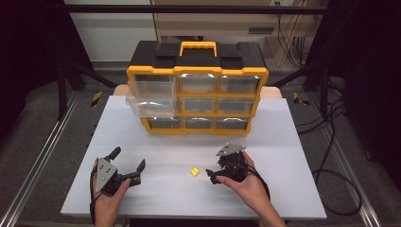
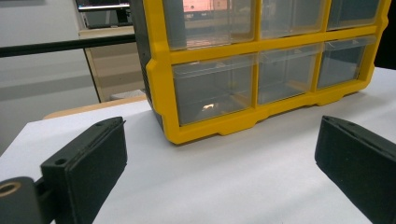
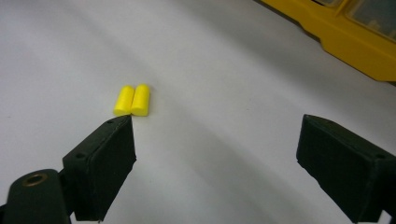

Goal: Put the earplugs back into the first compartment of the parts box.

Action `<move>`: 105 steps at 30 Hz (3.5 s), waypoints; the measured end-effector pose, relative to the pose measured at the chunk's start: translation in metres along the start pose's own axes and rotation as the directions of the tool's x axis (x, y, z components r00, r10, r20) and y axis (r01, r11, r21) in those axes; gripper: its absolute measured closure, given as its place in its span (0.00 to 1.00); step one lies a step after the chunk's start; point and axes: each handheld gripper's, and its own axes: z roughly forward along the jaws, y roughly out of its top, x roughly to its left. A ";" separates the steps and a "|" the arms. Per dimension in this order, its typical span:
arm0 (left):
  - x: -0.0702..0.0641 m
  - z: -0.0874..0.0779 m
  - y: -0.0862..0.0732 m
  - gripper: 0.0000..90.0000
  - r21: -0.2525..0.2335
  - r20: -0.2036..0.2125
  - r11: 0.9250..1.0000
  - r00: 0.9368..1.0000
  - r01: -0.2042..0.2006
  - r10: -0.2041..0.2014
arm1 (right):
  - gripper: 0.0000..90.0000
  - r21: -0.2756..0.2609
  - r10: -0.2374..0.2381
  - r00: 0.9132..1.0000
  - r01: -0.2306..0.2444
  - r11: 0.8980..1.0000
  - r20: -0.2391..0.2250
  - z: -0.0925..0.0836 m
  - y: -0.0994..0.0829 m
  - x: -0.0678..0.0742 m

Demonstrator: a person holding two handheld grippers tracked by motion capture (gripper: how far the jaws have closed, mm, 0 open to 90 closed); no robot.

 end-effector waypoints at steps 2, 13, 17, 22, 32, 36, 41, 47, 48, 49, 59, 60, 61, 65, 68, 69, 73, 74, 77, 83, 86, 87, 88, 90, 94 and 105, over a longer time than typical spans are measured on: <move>0.001 0.000 0.000 0.02 0.001 0.001 1.000 1.000 0.005 -0.005 | 0.16 0.006 -0.002 1.000 0.002 1.000 -0.001 0.002 0.001 0.001; 0.004 -0.001 0.000 0.02 -0.011 0.010 0.999 0.999 0.036 -0.036 | 0.19 0.024 -0.007 0.999 0.008 1.000 -0.031 0.007 0.006 0.006; 0.005 -0.001 0.000 0.02 -0.011 0.011 0.999 0.999 0.039 -0.039 | 0.20 0.030 -0.009 0.999 0.011 0.999 -0.043 0.010 0.010 0.008; 0.005 -0.001 0.000 0.02 -0.012 0.013 0.999 0.999 0.041 -0.041 | 0.23 0.042 -0.024 0.999 0.026 0.999 -0.048 0.012 0.014 0.011; 0.005 -0.001 0.000 0.02 -0.013 0.017 0.999 0.999 0.047 -0.046 | 0.48 0.068 0.033 0.997 -0.028 0.997 -0.066 0.020 0.016 0.007; 0.005 0.000 0.000 0.02 -0.015 0.022 0.999 0.999 0.049 -0.048 | 0.57 0.062 0.063 0.992 -0.056 0.996 -0.108 0.023 0.017 0.008; 0.004 0.000 0.000 0.02 -0.019 0.041 0.998 0.998 0.057 -0.056 | 0.63 0.072 0.090 0.987 -0.081 0.994 -0.137 0.027 0.020 0.015; 0.005 0.002 -0.002 0.02 -0.012 0.061 0.996 0.995 0.084 -0.083 | 0.69 0.064 0.065 0.988 -0.056 0.996 -0.140 0.034 0.022 0.020; 0.005 0.001 -0.002 0.02 -0.012 0.068 0.996 0.994 0.088 -0.087 | 0.70 0.069 0.071 0.987 -0.061 0.996 -0.144 0.034 0.023 0.021; 0.006 0.001 -0.002 0.02 -0.009 0.074 0.996 0.993 0.089 -0.088 | 0.71 0.072 0.071 0.987 -0.061 0.996 -0.142 0.036 0.023 0.022; 0.004 0.002 -0.002 0.02 -0.008 0.094 0.996 0.991 0.094 -0.092 | 0.82 0.073 0.062 0.985 -0.051 0.996 -0.160 0.043 0.024 0.025; 0.004 0.002 -0.002 0.02 -0.007 0.095 0.996 0.991 0.093 -0.092 | 0.83 0.084 0.081 0.984 -0.068 0.994 -0.159 0.043 0.024 0.026; 0.004 0.002 -0.002 0.02 -0.007 0.095 0.996 0.991 0.094 -0.093 | 0.84 0.075 0.070 0.984 -0.058 0.996 -0.162 0.044 0.024 0.025; 0.005 0.002 -0.002 0.02 -0.003 0.096 0.996 0.991 0.092 -0.091 | 0.85 0.102 0.091 0.983 -0.075 0.992 -0.160 0.046 0.024 0.026; 0.005 0.002 -0.002 0.02 -0.005 0.097 0.996 0.991 0.093 -0.092 | 0.86 0.096 0.080 0.983 -0.065 0.993 -0.164 0.049 0.023 0.026; 0.005 0.003 -0.002 0.02 -0.005 0.097 0.996 0.991 0.093 -0.092 | 0.86 0.107 0.093 0.982 -0.076 0.991 -0.164 0.049 0.023 0.027; 0.004 0.003 -0.002 0.02 -0.002 0.097 0.996 0.992 0.087 -0.087 | 0.88 0.097 0.085 0.981 -0.069 0.993 -0.175 0.052 0.022 0.026; 0.004 0.003 -0.003 0.02 -0.001 0.097 0.996 0.992 0.087 -0.086 | 0.89 0.098 0.094 0.980 -0.078 0.992 -0.176 0.052 0.022 0.026; 0.004 0.003 -0.003 0.02 -0.001 0.098 0.996 0.991 0.086 -0.086 | 0.91 0.096 0.104 0.977 -0.088 0.991 -0.183 0.052 0.021 0.025; 0.005 0.003 -0.003 0.02 0.001 0.096 0.996 0.992 0.087 -0.087 | 0.95 0.100 0.108 0.976 -0.090 0.991 -0.191 0.051 0.020 0.025; 0.006 0.003 -0.003 0.02 0.001 0.094 0.996 0.992 0.089 -0.089 | 0.95 0.078 0.087 0.979 -0.074 0.994 -0.185 0.050 0.021 0.024; 0.006 0.003 -0.003 0.02 0.000 0.093 0.996 0.991 0.093 -0.093 | 0.95 0.081 0.093 0.980 -0.079 0.994 -0.176 0.049 0.021 0.023; 0.006 0.003 -0.003 0.02 0.000 0.092 0.996 0.991 0.094 -0.093 | 0.95 0.067 0.091 0.980 -0.080 0.995 -0.176 0.047 0.021 0.022; 0.006 0.003 -0.003 0.02 0.001 0.091 0.996 0.991 0.094 -0.094 | 0.96 0.066 0.106 0.981 -0.097 0.993 -0.164 0.045 0.021 0.020; 0.007 0.003 -0.003 0.02 0.002 0.089 0.996 0.992 0.092 -0.091 | 0.96 0.001 0.107 0.981 -0.109 0.994 -0.161 0.038 0.022 0.012; 0.008 0.002 -0.003 0.02 0.004 0.083 0.996 0.992 0.093 -0.093 | 0.96 -0.182 0.133 0.980 -0.160 0.970 -0.151 0.004 0.044 -0.001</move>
